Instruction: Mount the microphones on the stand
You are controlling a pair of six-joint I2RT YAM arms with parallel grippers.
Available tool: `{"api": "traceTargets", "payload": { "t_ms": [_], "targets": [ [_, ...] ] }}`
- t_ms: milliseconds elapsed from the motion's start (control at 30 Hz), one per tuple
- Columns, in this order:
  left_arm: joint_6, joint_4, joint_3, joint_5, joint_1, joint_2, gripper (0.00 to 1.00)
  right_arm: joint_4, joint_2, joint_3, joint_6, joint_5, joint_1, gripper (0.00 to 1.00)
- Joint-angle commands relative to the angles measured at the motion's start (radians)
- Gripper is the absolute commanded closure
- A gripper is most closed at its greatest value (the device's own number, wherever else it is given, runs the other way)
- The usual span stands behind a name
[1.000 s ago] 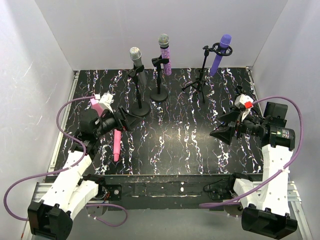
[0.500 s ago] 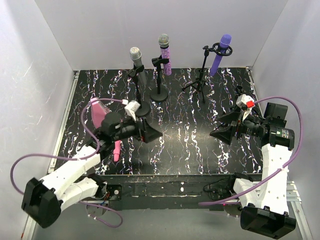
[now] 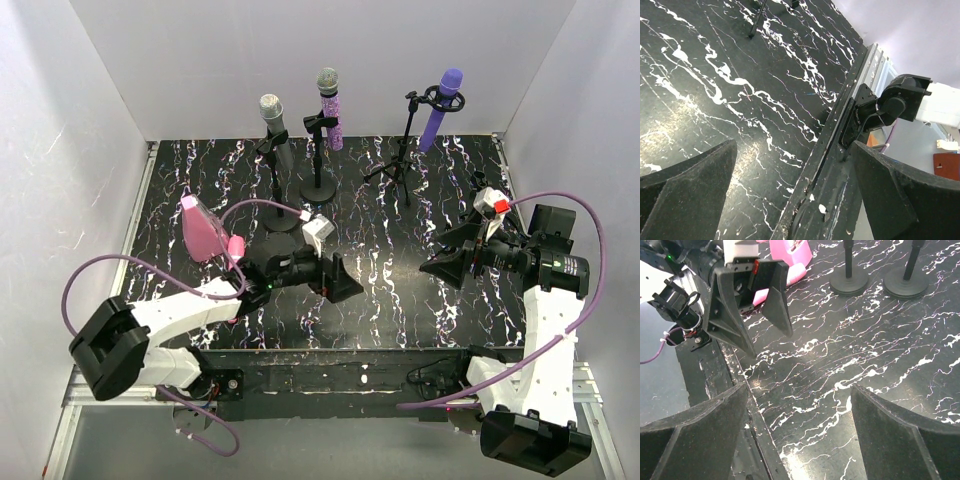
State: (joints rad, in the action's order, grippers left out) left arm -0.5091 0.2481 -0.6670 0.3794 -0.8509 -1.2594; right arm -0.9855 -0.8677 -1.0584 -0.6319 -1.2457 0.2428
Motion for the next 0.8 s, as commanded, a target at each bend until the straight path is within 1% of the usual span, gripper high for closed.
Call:
{"api": "traceTargets", "payload": {
  "t_ms": [0, 100, 300, 767],
  "targets": [
    [0.038, 0.118, -0.034, -0.068, -0.059, -0.049, 0.02, 0.011, -0.005, -0.043, 0.005, -0.034, 0.007, 0.10],
    [0.047, 0.173, -0.045, -0.086, -0.091, -0.101, 0.02, 0.008, -0.010, -0.052, 0.005, -0.037, 0.007, 0.10],
    [0.075, 0.220, -0.088, -0.102, -0.145, -0.196, 0.02, -0.011, -0.027, -0.092, 0.005, -0.054, 0.007, 0.10],
    [0.099, 0.304, -0.160, -0.109, -0.192, -0.333, 0.02, -0.039, -0.037, -0.137, 0.005, -0.066, 0.007, 0.09]
  ]
}}
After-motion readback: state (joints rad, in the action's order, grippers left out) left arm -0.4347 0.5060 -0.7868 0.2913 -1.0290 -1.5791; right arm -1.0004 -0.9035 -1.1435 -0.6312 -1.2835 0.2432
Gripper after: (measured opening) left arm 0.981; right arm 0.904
